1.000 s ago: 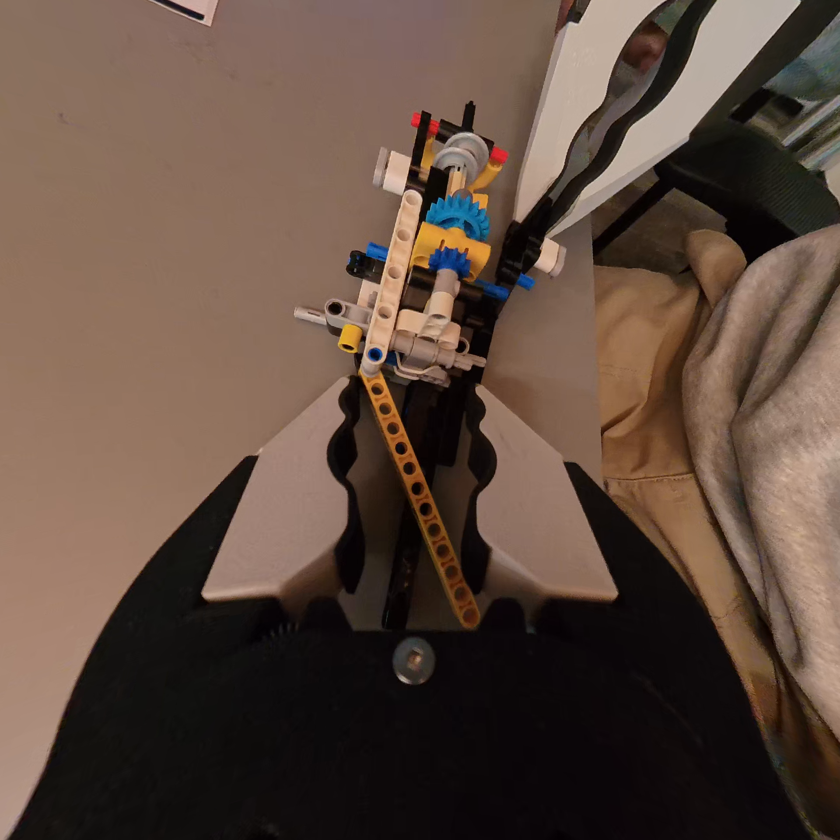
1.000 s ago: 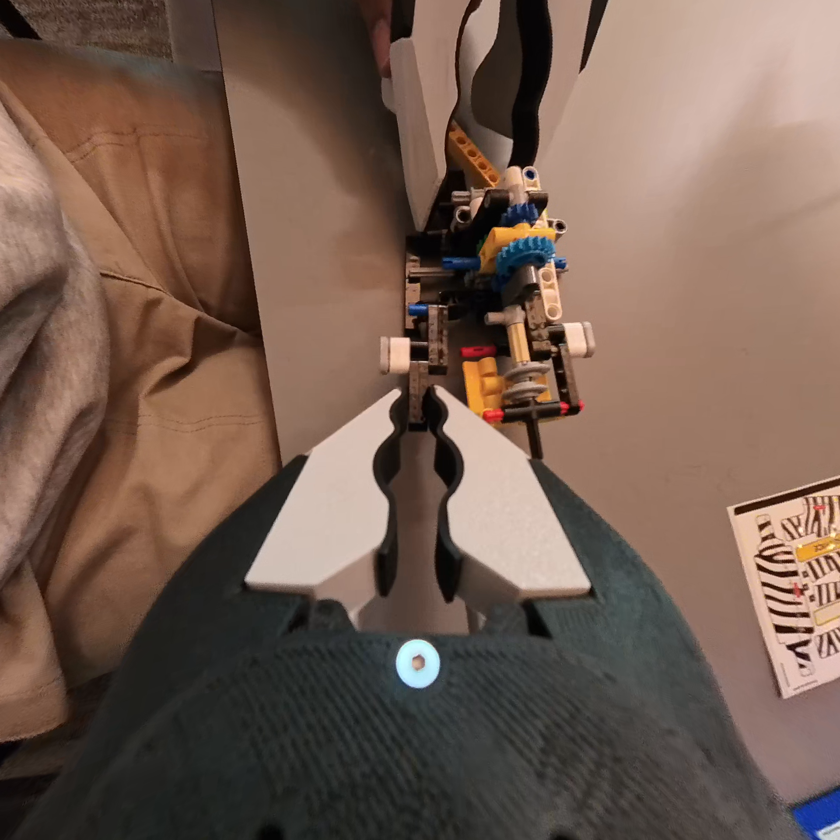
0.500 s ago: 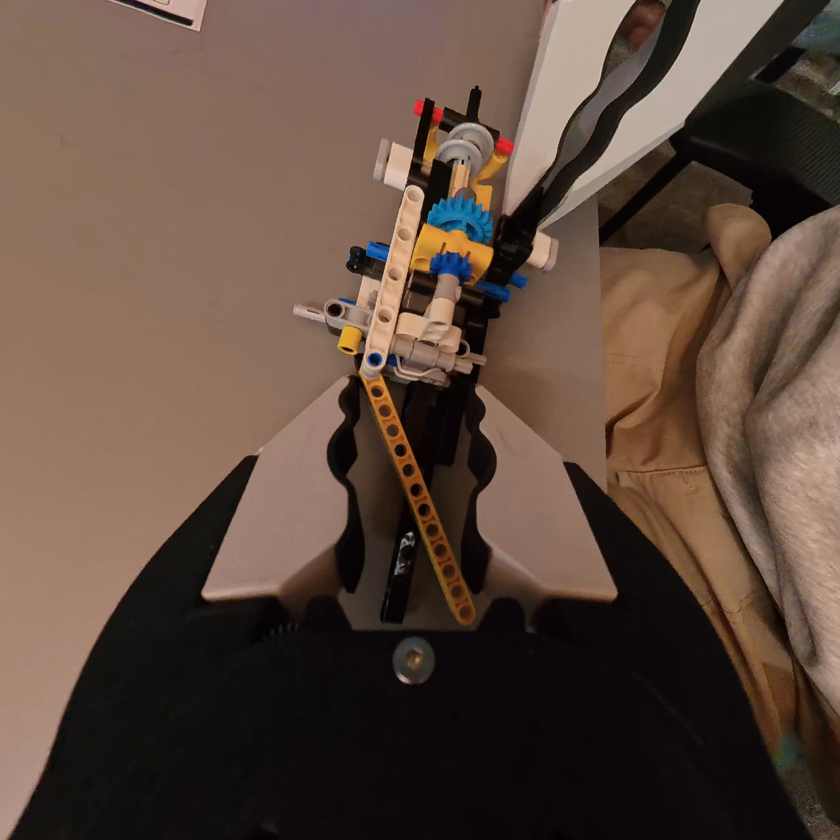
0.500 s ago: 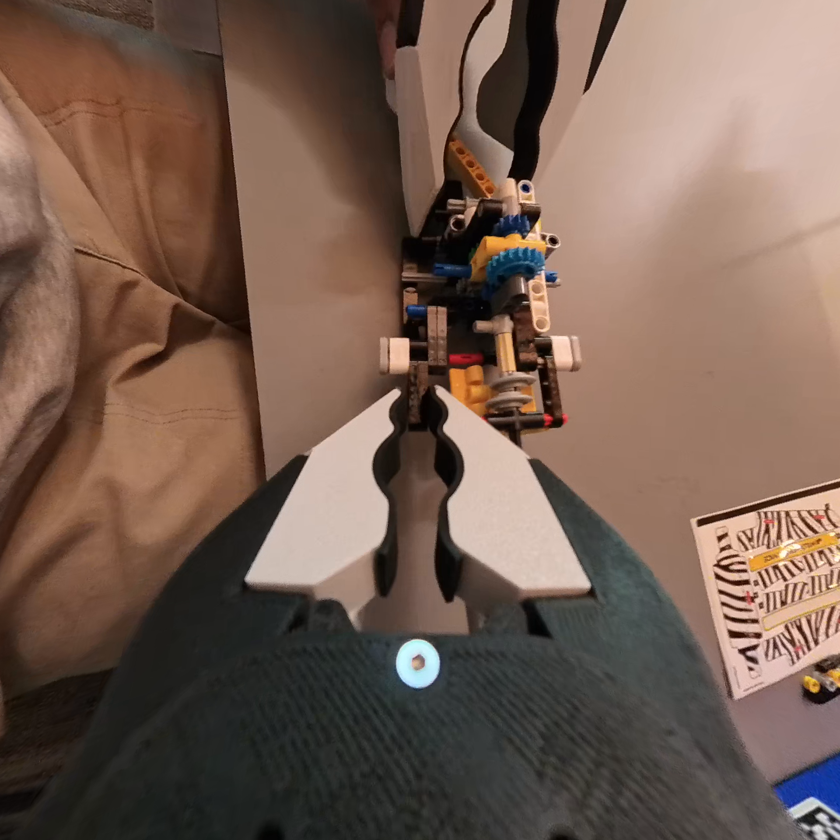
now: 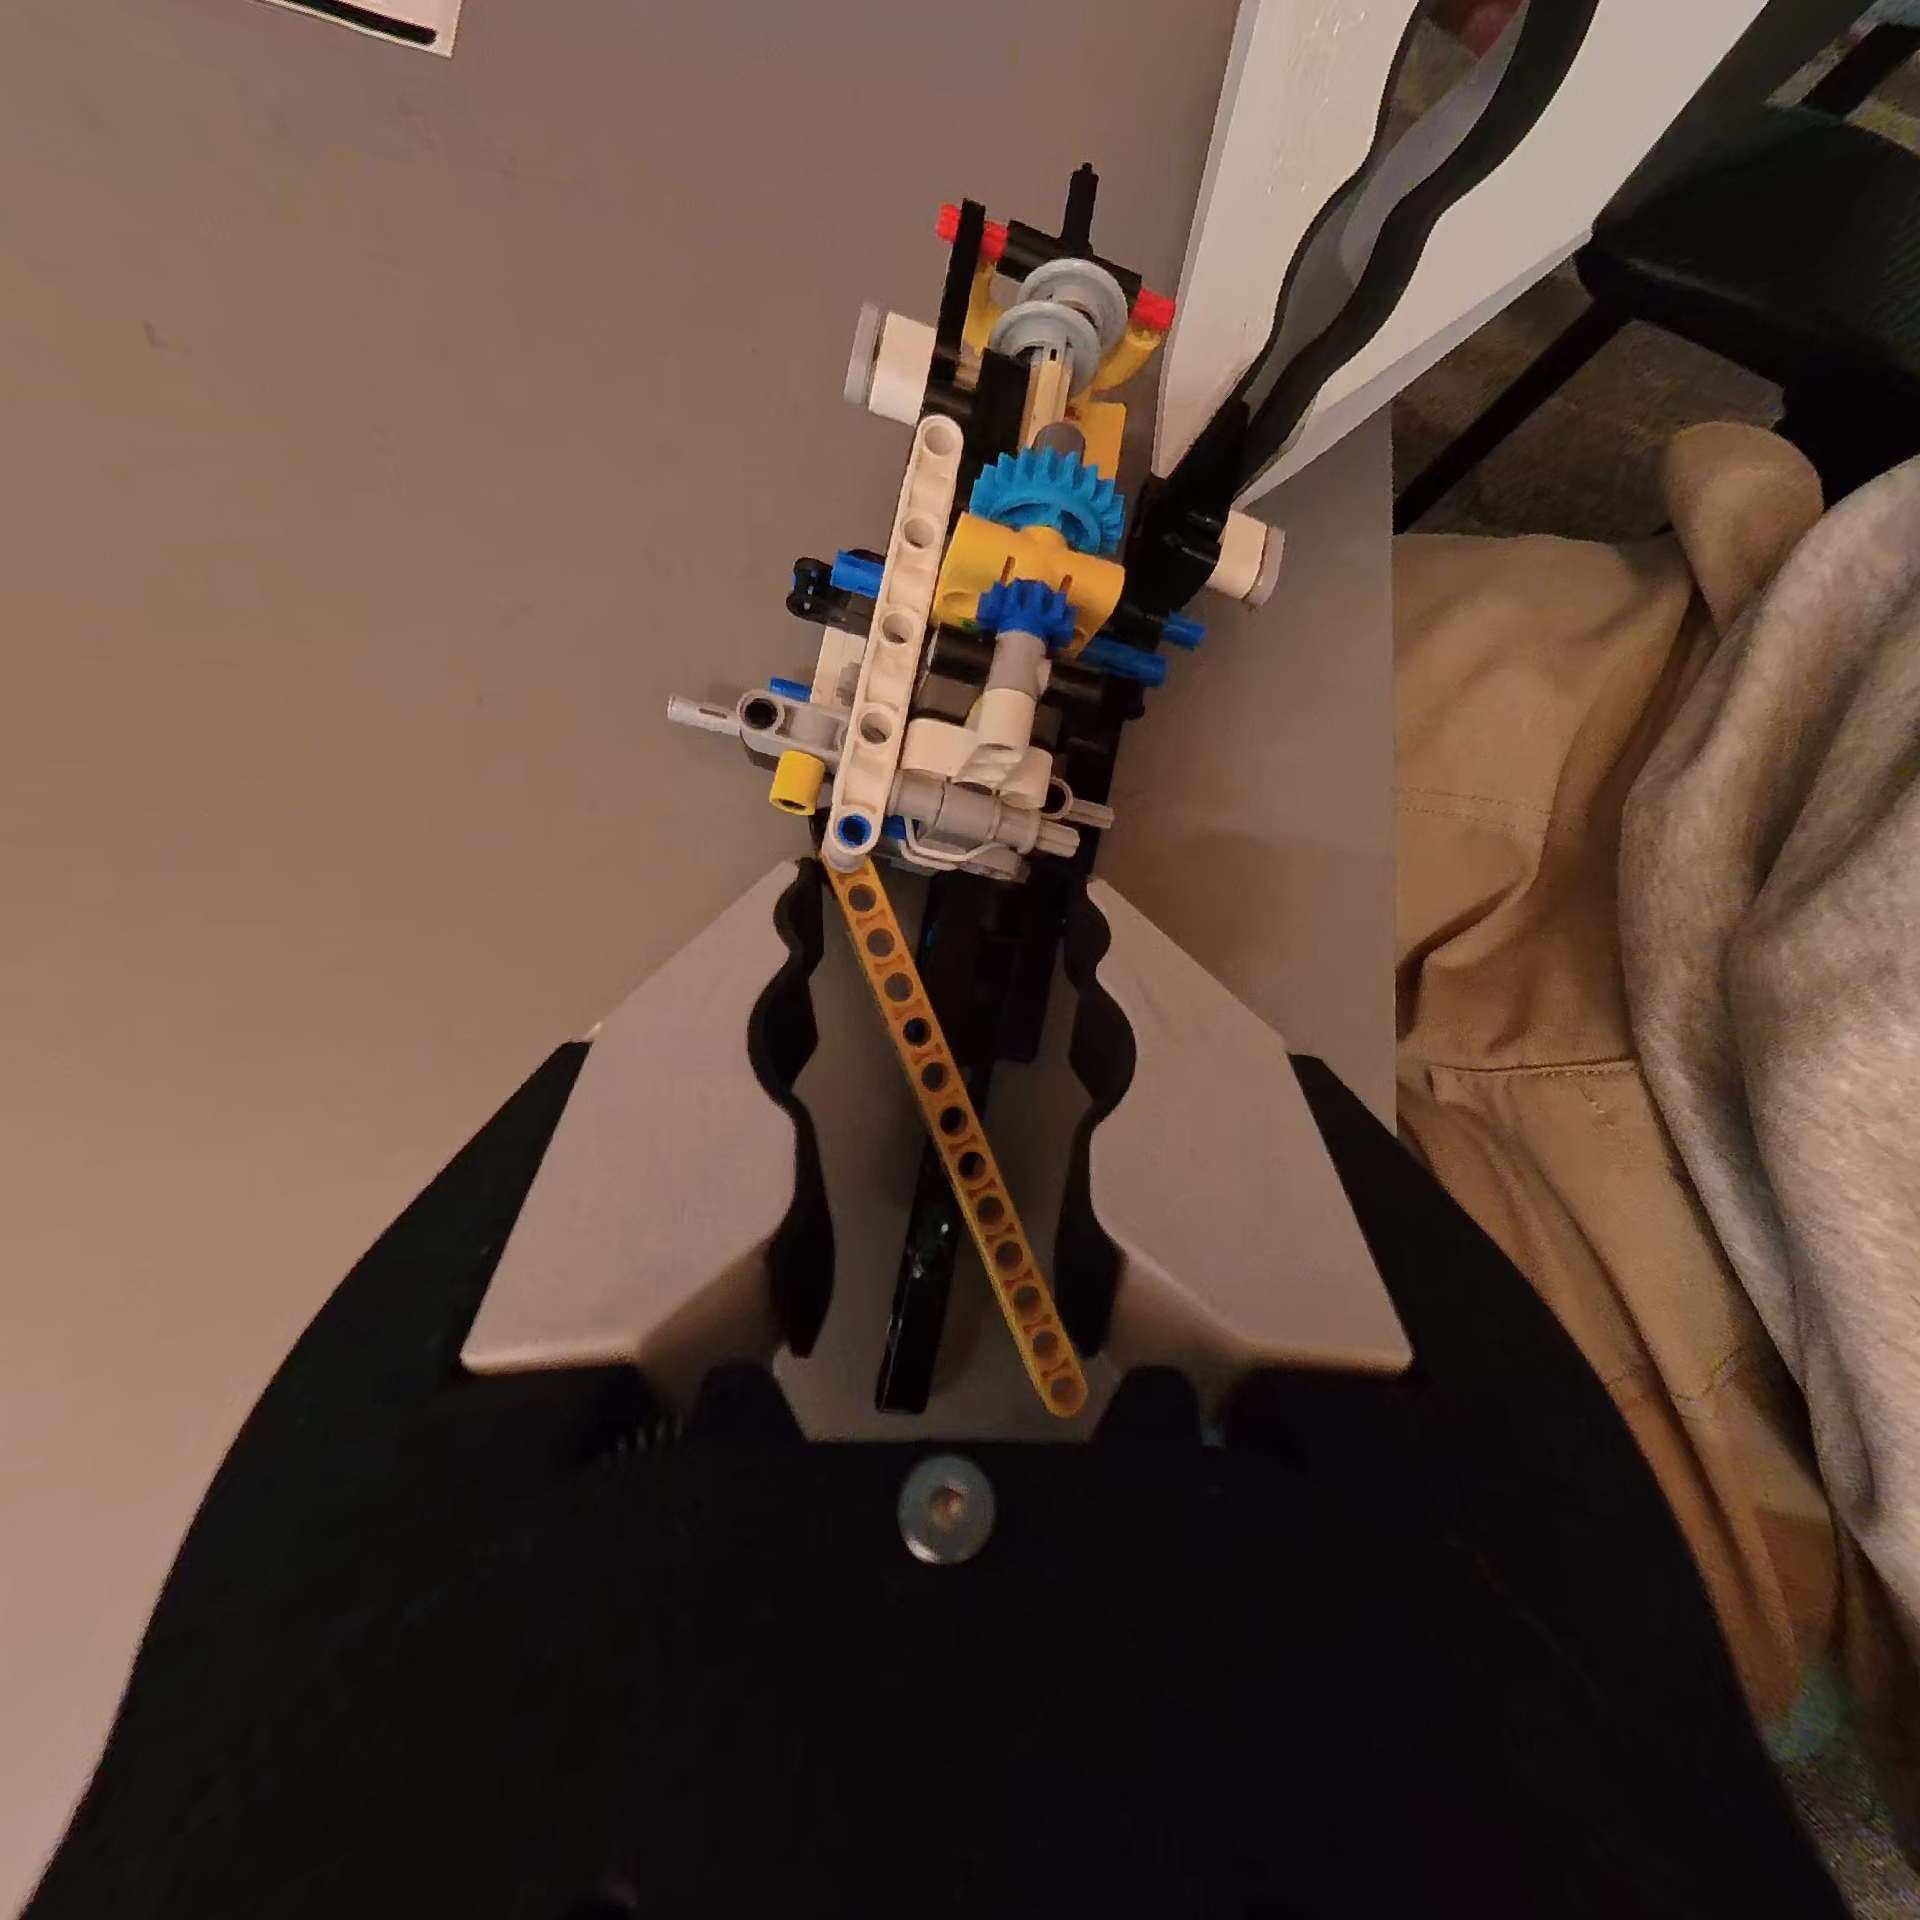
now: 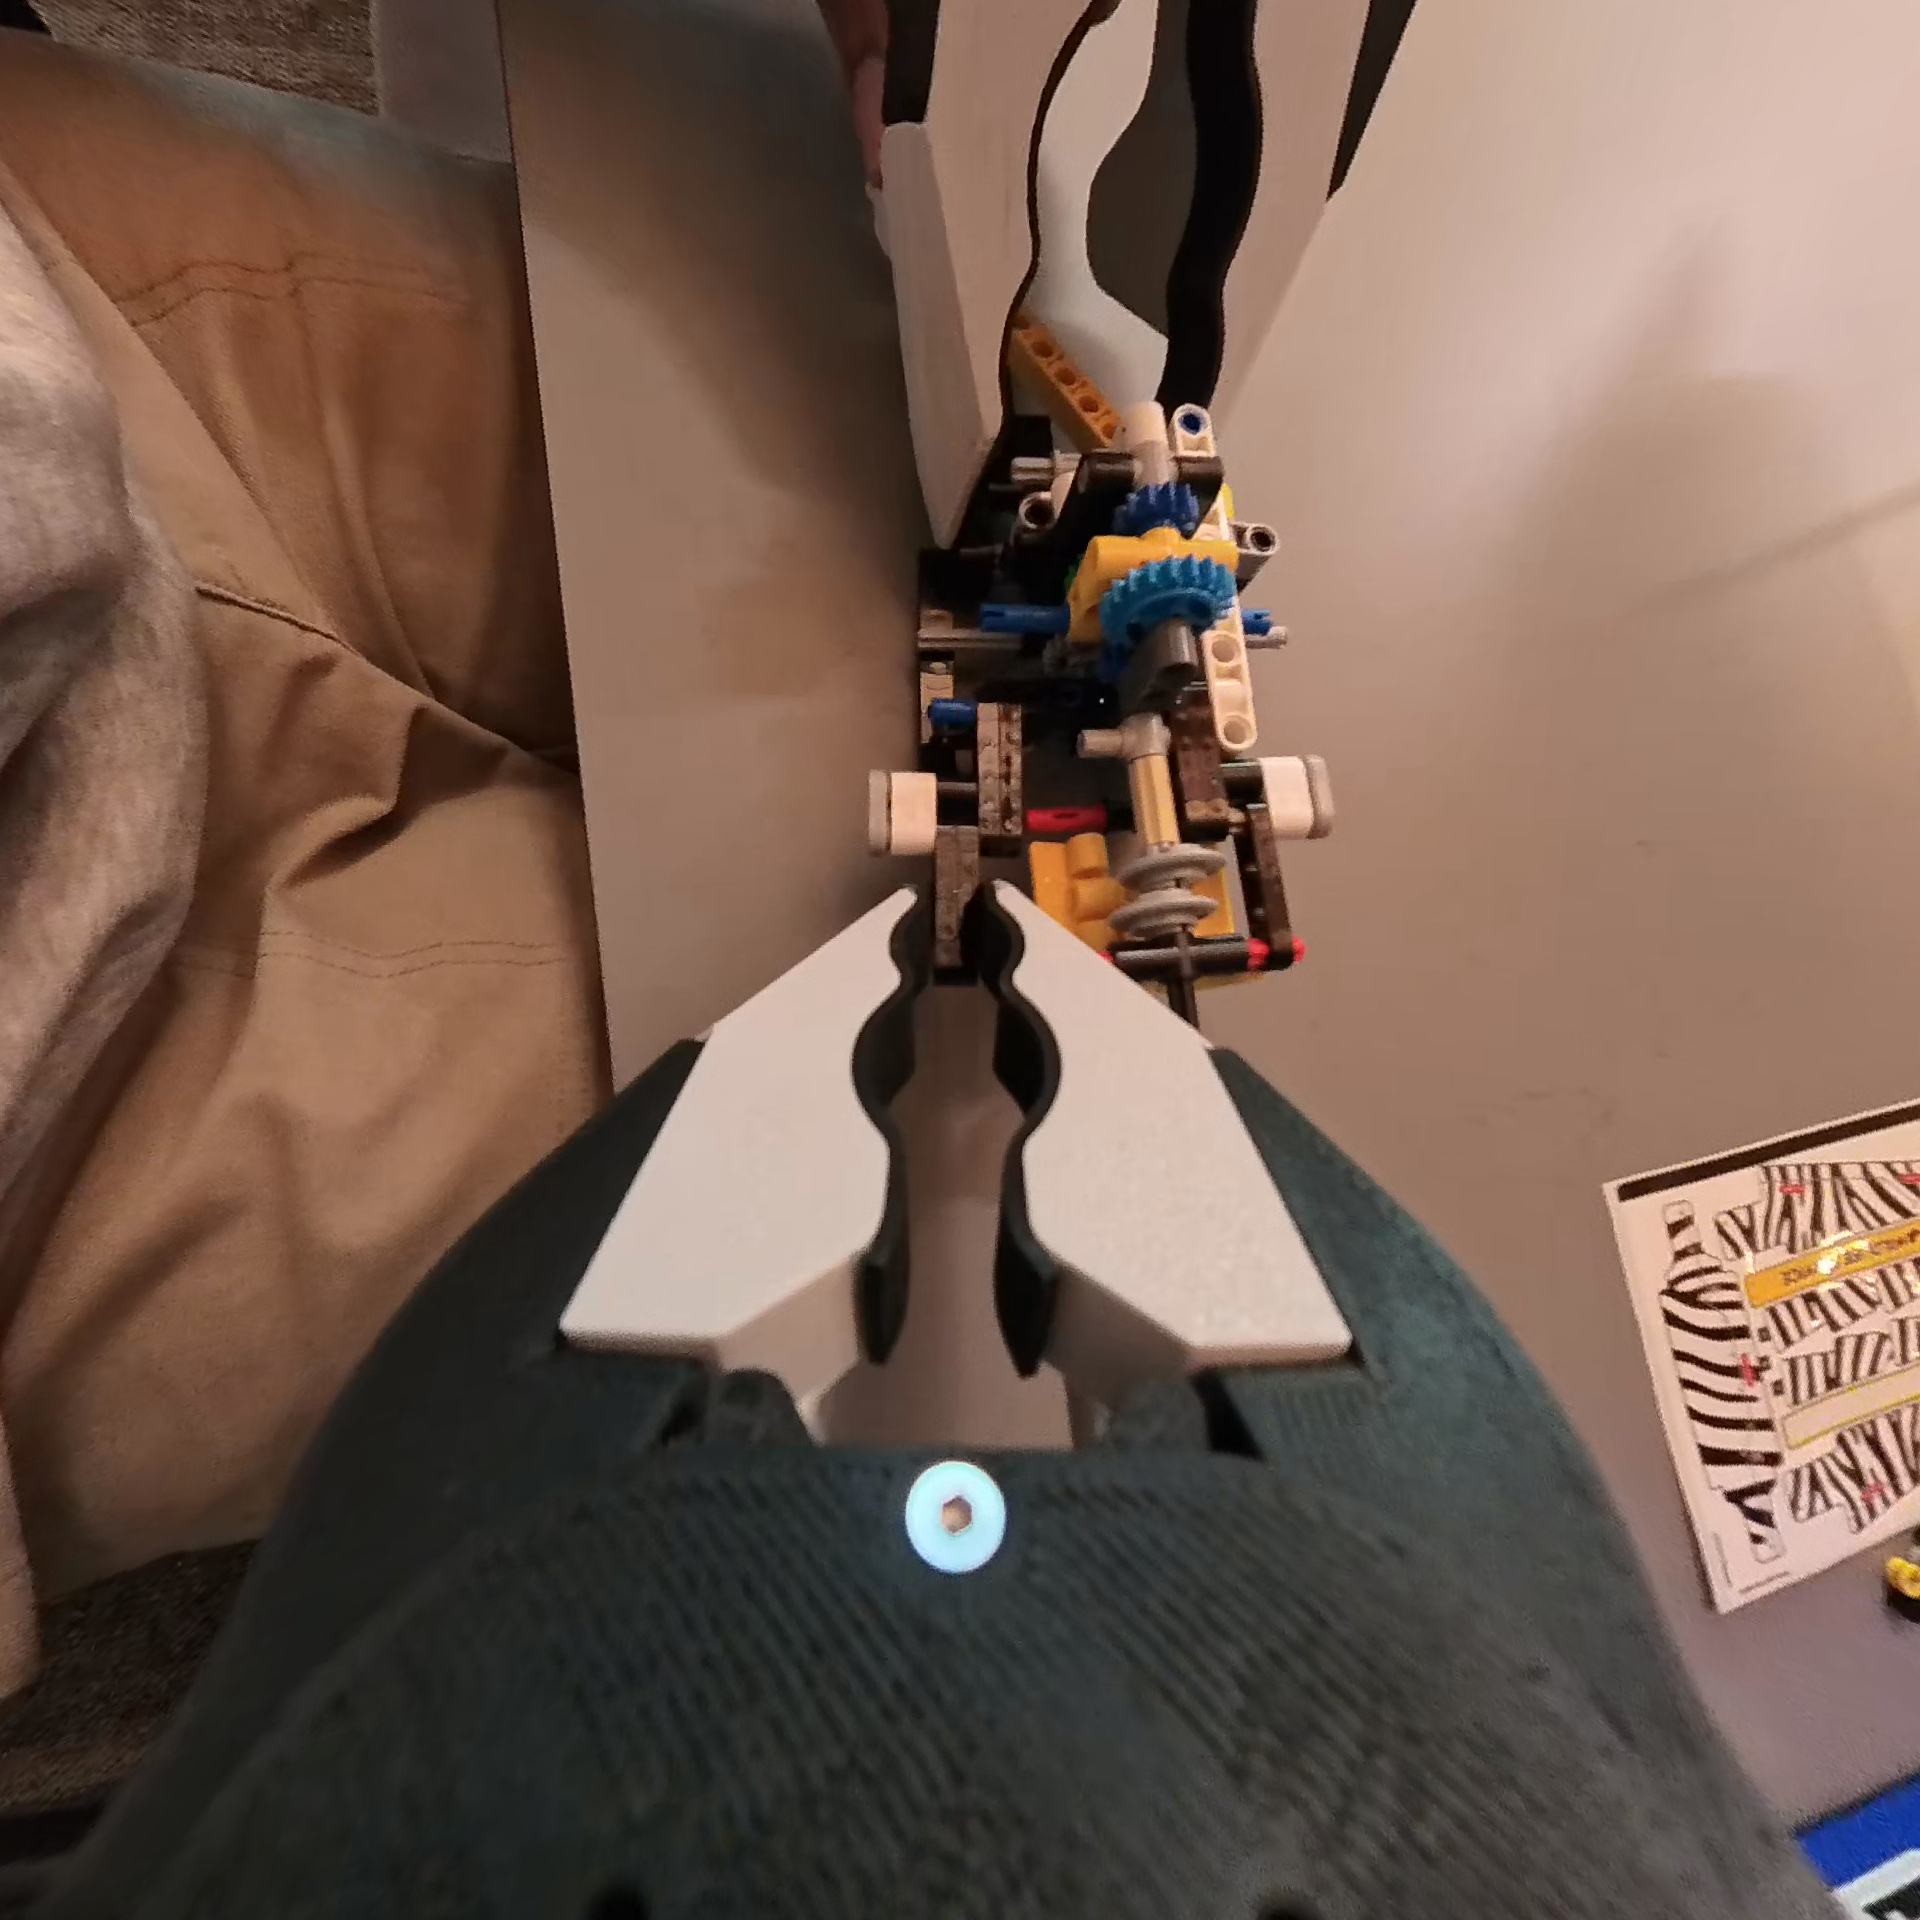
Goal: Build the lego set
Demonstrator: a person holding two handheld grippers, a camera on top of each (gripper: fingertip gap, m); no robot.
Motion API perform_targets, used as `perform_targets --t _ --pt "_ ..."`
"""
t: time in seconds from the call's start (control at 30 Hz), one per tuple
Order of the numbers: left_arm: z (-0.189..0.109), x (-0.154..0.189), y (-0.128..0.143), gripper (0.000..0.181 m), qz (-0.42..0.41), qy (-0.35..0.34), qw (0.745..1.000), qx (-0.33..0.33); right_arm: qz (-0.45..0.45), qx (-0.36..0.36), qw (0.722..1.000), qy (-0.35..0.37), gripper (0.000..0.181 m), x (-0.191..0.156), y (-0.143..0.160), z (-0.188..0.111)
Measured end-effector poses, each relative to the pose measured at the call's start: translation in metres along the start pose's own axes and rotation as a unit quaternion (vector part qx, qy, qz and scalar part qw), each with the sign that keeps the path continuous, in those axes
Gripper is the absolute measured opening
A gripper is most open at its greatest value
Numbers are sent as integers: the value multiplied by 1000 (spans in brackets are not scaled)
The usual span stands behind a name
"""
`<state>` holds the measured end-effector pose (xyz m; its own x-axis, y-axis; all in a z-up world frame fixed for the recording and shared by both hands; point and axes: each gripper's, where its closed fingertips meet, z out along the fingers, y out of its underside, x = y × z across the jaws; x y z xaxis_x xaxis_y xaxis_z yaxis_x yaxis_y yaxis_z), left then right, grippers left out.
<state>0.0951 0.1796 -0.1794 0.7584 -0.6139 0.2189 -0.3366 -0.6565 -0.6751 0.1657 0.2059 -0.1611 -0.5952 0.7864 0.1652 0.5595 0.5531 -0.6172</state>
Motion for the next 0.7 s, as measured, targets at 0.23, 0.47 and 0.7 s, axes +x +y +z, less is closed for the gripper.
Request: perform_targets --t 0.23,0.47,0.7 --pt "-1 0 0 46 5 -5 1000 -6 -23 -6 1000 4 7 -1 0 -1" --pt "-1 1 0 46 10 -12 1000 -13 -36 -10 999 5 6 0 0 -1" --pt "-2 0 0 46 5 -9 1000 -10 -44 -11 999 1 7 0 0 -2"
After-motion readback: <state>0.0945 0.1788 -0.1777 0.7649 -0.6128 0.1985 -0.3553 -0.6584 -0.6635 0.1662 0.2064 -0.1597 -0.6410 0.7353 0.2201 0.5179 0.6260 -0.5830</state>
